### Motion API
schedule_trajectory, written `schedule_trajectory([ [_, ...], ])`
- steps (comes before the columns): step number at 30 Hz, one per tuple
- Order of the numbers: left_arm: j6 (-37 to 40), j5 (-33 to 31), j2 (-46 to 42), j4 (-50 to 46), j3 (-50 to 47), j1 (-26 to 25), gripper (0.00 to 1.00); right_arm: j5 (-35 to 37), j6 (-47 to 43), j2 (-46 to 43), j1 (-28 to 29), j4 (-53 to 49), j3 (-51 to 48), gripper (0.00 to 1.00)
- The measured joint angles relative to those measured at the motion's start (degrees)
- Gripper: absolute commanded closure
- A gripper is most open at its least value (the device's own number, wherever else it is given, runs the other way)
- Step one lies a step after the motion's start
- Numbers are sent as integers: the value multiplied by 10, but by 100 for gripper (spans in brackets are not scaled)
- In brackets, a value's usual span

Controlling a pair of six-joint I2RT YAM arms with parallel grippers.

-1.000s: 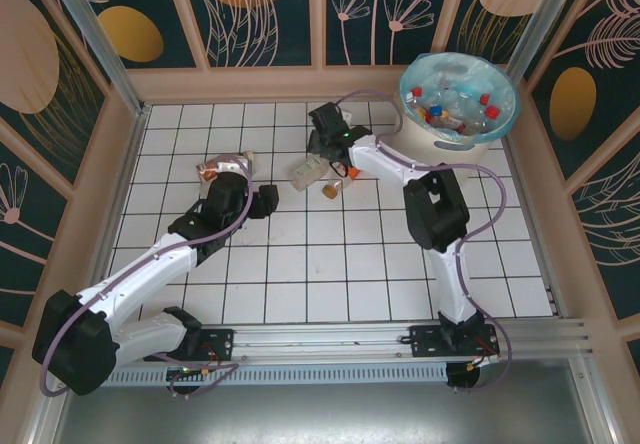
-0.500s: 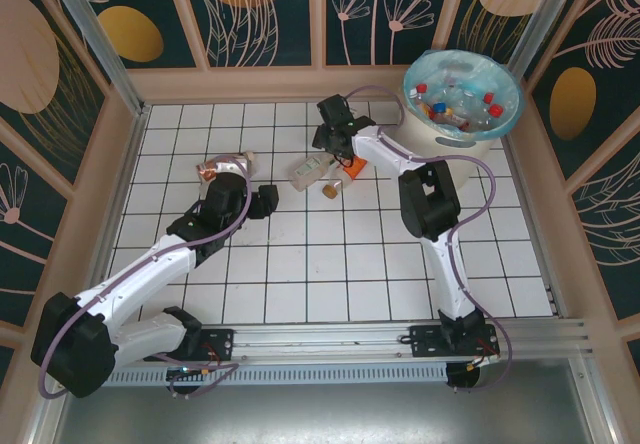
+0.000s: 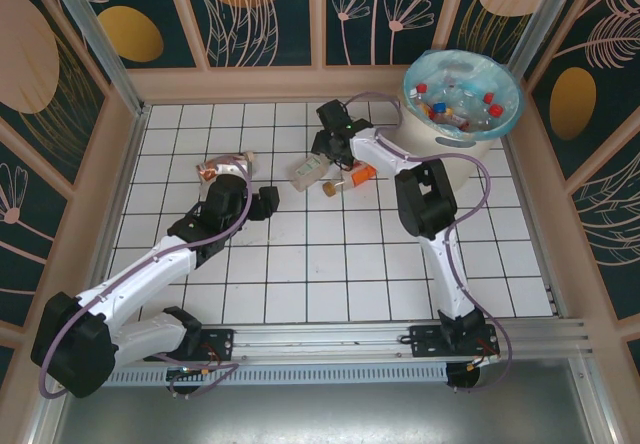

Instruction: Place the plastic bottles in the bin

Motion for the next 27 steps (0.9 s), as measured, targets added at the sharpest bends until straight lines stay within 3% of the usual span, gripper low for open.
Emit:
schedule_trajectory([
  [5, -2, 0, -2, 0, -4, 0, 22, -8, 9, 8, 0, 2, 7, 28],
  [13, -2, 0, -10, 0, -14, 0, 22, -38, 15, 9, 1, 16, 3, 44],
  [27, -3, 0, -24, 0, -20, 0, 22, -112, 39, 6, -7, 96, -38, 38],
])
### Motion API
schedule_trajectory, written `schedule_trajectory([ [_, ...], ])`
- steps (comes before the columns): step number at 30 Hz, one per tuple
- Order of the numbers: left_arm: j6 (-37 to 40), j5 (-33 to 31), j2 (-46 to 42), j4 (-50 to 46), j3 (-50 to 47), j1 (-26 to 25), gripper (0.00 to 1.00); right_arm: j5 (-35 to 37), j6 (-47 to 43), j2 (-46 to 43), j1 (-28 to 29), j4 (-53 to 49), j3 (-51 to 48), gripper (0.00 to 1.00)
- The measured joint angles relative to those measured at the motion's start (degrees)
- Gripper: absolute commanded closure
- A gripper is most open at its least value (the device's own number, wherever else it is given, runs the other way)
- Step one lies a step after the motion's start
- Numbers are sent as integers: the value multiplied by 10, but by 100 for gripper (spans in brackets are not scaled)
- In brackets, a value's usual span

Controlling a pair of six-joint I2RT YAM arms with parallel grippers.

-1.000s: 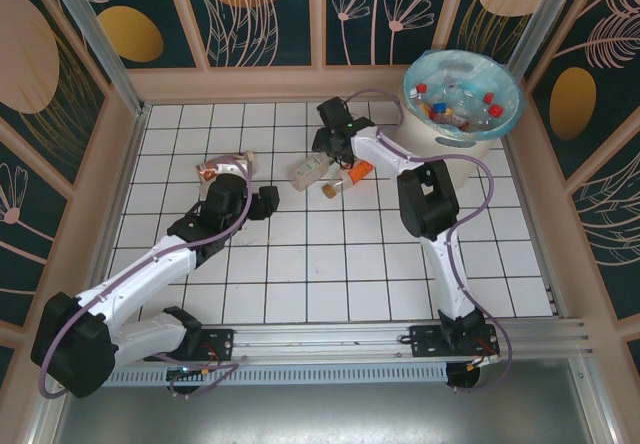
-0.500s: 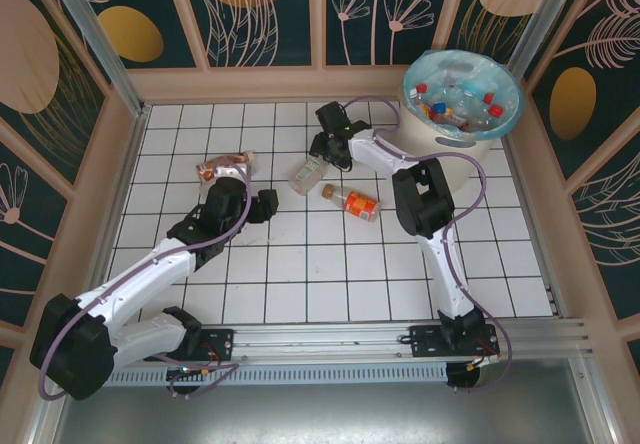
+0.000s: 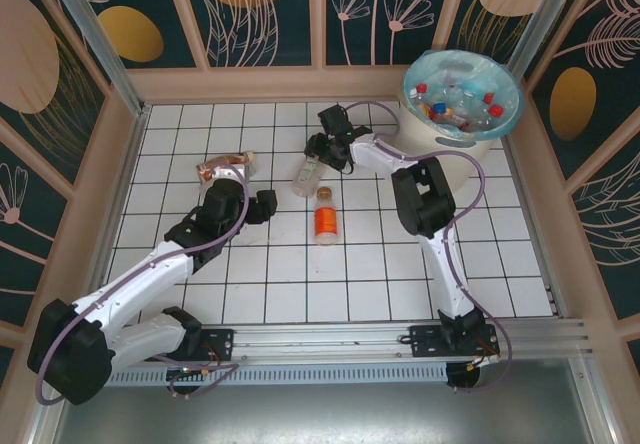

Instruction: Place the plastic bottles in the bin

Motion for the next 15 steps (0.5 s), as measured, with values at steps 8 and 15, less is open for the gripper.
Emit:
schedule_trajectory([
  [8, 0, 0, 0, 0, -7, 0, 21, -36, 2, 4, -17, 5, 7, 39],
  [15, 0, 0, 0, 0, -7, 0, 21, -66, 4, 22, -19, 12, 26, 45],
])
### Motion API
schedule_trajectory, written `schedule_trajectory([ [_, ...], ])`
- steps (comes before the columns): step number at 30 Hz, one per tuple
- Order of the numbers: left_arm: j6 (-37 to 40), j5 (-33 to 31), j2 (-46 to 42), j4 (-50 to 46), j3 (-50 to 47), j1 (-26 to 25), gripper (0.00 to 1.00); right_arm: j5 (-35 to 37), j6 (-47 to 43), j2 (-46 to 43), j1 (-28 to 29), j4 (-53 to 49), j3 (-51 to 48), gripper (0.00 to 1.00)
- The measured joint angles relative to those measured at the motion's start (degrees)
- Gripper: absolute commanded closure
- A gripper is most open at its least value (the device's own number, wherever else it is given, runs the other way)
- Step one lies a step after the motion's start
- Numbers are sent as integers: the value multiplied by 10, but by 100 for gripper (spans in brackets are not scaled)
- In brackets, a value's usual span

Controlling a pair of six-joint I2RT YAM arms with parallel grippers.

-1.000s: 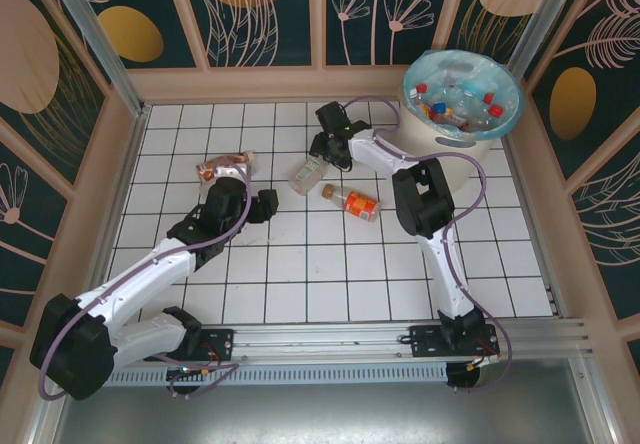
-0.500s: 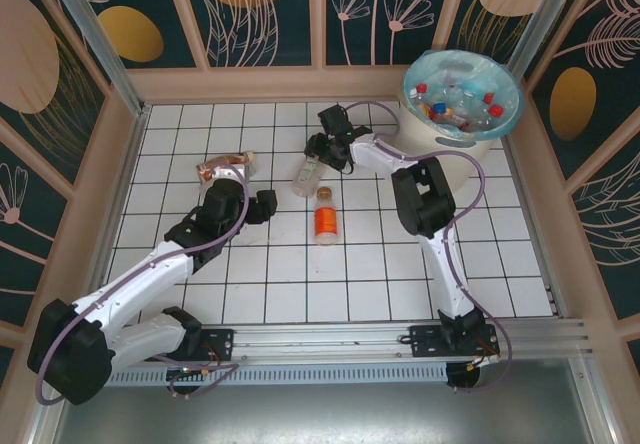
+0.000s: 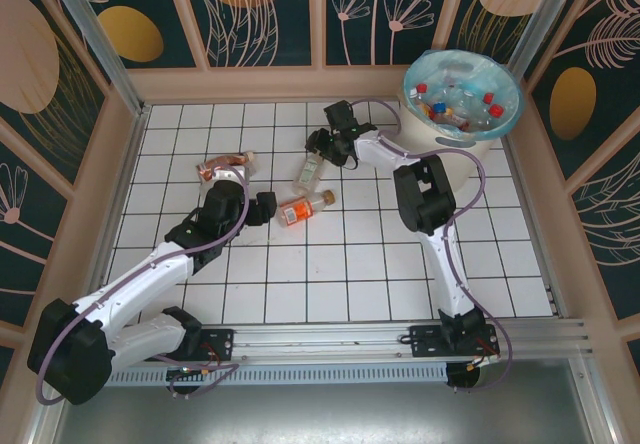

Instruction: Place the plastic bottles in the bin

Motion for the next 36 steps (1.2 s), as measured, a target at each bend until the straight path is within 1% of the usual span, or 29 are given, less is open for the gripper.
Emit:
schedule_trajectory([
  [5, 0, 0, 0, 0, 0, 0, 21, -7, 0, 2, 0, 4, 0, 51],
  [9, 0, 0, 0, 0, 0, 0, 21, -11, 0, 2, -1, 8, 0, 62],
  [13, 0, 0, 0, 0, 0, 0, 21, -16, -2, 2, -2, 15, -1, 70],
  [17, 0, 0, -2, 0, 0, 0, 21, -13, -12, -4, -2, 21, -8, 74],
  [20, 0, 0, -7, -1, 1, 0, 21, 2, -26, -28, 0, 25, -25, 76],
  [25, 0, 0, -10, -5, 23, 0, 22, 52, -63, -98, 15, 44, -52, 79],
  [31, 14, 1, -13, -9, 69, 0, 27, 143, -141, -199, 62, 80, -53, 82],
  [36, 27, 33, -13, -8, 104, -1, 32, 232, -226, -277, 96, 91, -41, 84],
])
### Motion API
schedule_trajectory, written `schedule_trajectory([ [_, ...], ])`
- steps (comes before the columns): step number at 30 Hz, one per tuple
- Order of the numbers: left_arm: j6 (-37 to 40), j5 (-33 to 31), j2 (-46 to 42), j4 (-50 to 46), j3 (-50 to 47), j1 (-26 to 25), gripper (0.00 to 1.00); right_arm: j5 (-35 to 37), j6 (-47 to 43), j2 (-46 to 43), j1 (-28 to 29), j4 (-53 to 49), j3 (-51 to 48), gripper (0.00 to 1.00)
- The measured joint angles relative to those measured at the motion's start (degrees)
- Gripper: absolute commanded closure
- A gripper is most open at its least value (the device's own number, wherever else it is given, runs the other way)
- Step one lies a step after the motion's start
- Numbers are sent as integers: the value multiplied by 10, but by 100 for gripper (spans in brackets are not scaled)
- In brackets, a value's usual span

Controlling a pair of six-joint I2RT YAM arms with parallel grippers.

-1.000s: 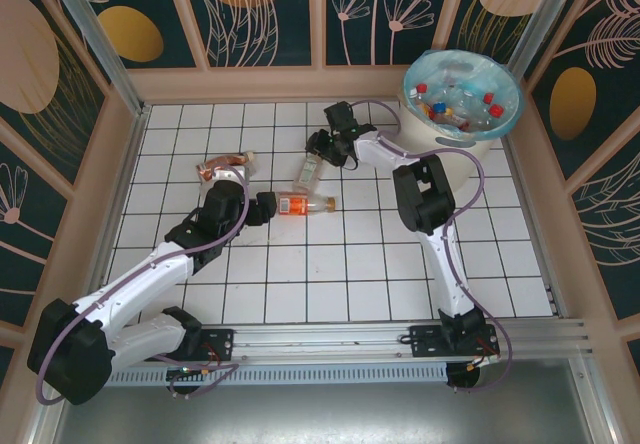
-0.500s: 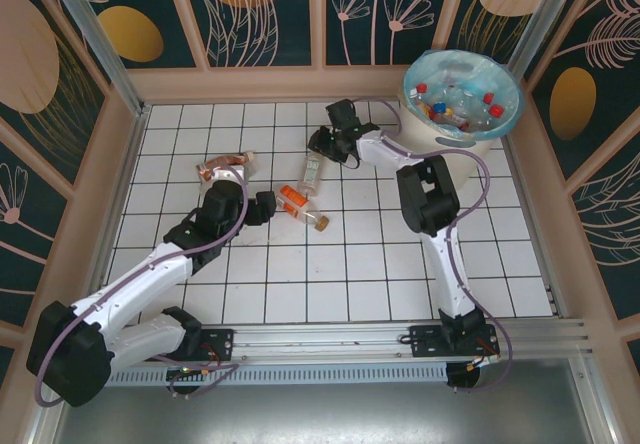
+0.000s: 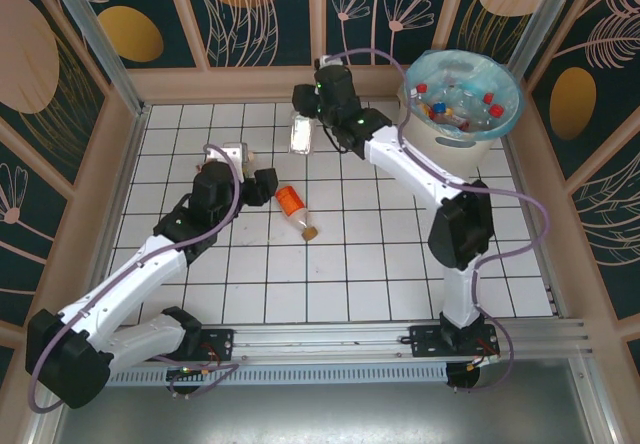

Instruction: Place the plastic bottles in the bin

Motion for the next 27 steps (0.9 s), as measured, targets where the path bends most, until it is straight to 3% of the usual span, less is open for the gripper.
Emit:
schedule_trajectory([
  [4, 13, 16, 9, 6, 33, -24, 32, 78, -72, -55, 0, 11, 6, 84],
  [9, 37, 23, 68, 14, 128, -96, 33, 204, -192, -122, -11, 44, 10, 84],
  [14, 42, 36, 103, 31, 159, -133, 33, 293, -272, -166, -75, 68, 11, 84],
  [20, 42, 42, 122, 30, 159, -151, 33, 332, -287, -215, -188, 83, -56, 83],
  [27, 41, 40, 122, 30, 154, -153, 33, 314, -254, -221, -242, 74, -136, 78],
])
